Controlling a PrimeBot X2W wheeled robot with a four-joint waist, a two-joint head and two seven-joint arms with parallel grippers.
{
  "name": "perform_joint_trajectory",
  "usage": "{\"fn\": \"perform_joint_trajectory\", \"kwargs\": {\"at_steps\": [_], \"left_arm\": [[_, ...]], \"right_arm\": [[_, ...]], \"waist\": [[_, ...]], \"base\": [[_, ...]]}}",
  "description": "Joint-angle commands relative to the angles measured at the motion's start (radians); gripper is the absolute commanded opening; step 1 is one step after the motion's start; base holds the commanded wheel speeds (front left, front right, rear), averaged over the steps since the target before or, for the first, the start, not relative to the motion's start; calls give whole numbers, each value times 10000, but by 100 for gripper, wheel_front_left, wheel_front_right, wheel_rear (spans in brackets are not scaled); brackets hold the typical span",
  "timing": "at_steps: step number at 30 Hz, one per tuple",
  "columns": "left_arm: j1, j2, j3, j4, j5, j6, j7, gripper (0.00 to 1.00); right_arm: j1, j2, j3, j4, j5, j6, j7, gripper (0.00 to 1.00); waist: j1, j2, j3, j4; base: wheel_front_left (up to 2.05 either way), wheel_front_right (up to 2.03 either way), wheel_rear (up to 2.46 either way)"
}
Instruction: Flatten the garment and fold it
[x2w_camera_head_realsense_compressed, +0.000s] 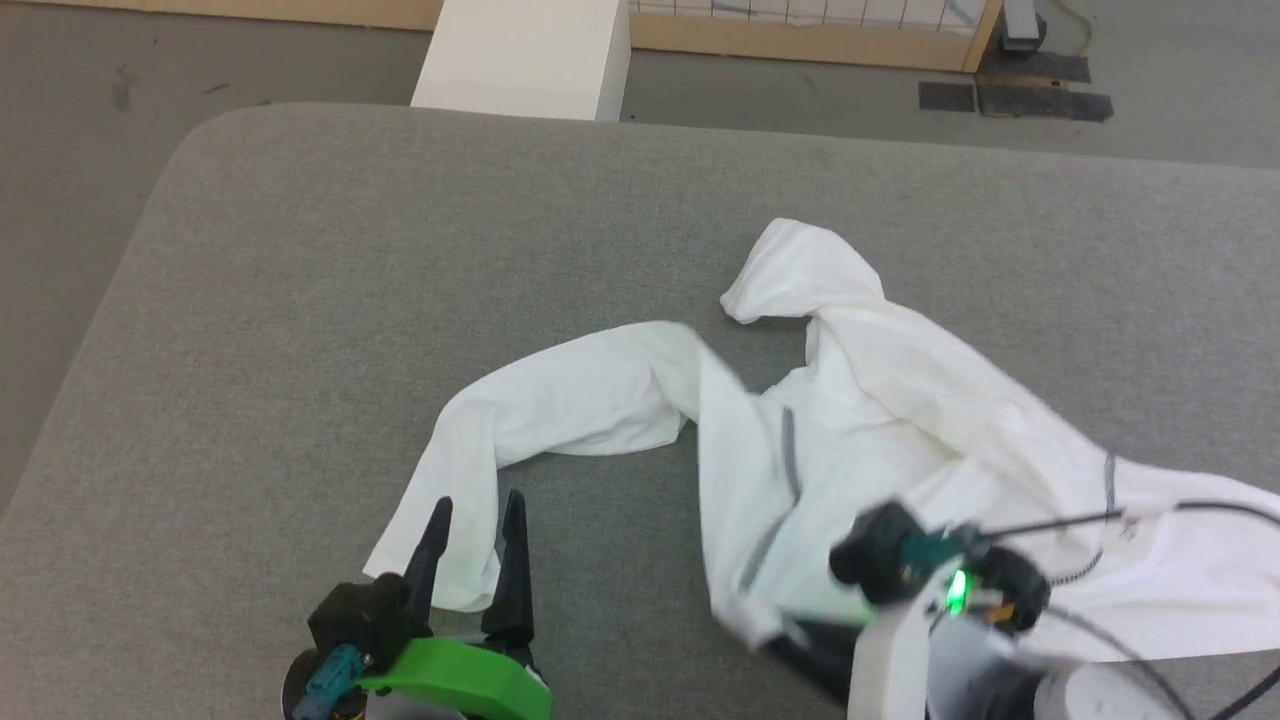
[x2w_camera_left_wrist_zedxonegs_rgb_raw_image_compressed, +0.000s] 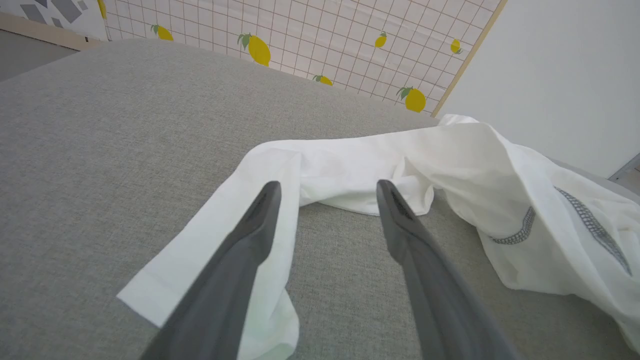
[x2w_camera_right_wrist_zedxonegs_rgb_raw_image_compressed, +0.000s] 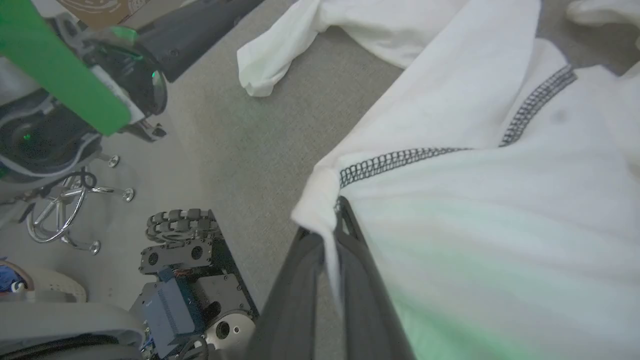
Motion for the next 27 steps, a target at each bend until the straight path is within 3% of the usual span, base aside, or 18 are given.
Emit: {"fn": "perform_joint_trajectory", "kwargs": {"at_steps": [1, 7, 8, 9, 10, 17, 23, 27], "left_arm": [[136, -20, 17, 42, -19, -83, -38, 100], [215, -20, 26, 105, 15, -151, -38, 100], [213, -20, 19, 127, 22, -159, -38, 100], [212, -20, 14, 146, 31, -162, -38, 100], [213, -20, 8, 166, 40, -164, -38, 100], [295, -20, 176, 148, 181, -162, -38, 100], [395, -20, 368, -65, 262, -142, -38, 100], [459, -20, 436, -175, 287, -134, -38, 100]], "right_arm": [[294, -104, 163, -14, 114, -13, 122, 0], [869, -260, 680, 839, 213, -13, 290, 1], [783, -312, 827, 1055, 41, -13, 225, 25], [718, -299, 874, 1194, -59, -13, 97, 86], [650, -221, 837, 1372, -143, -13, -111, 100], [207, 496, -136, 1366, -142, -13, -1175, 100], [574, 1127, -2249, 571, -595, -13, -1941, 100], [1407, 1928, -3816, -37, -963, -13, -2200, 100]], "waist": [[0, 0, -88, 65], [0, 0, -146, 167], [0, 0, -156, 183], [0, 0, -165, 187], [0, 0, -180, 189], [0, 0, -353, 48], [0, 0, -506, -171], [0, 0, -491, -320]], "base": [[0, 0, 0], [0, 0, 0], [0, 0, 0], [0, 0, 0], [0, 0, 0], [0, 0, 0], [0, 0, 0], [0, 0, 0]]}}
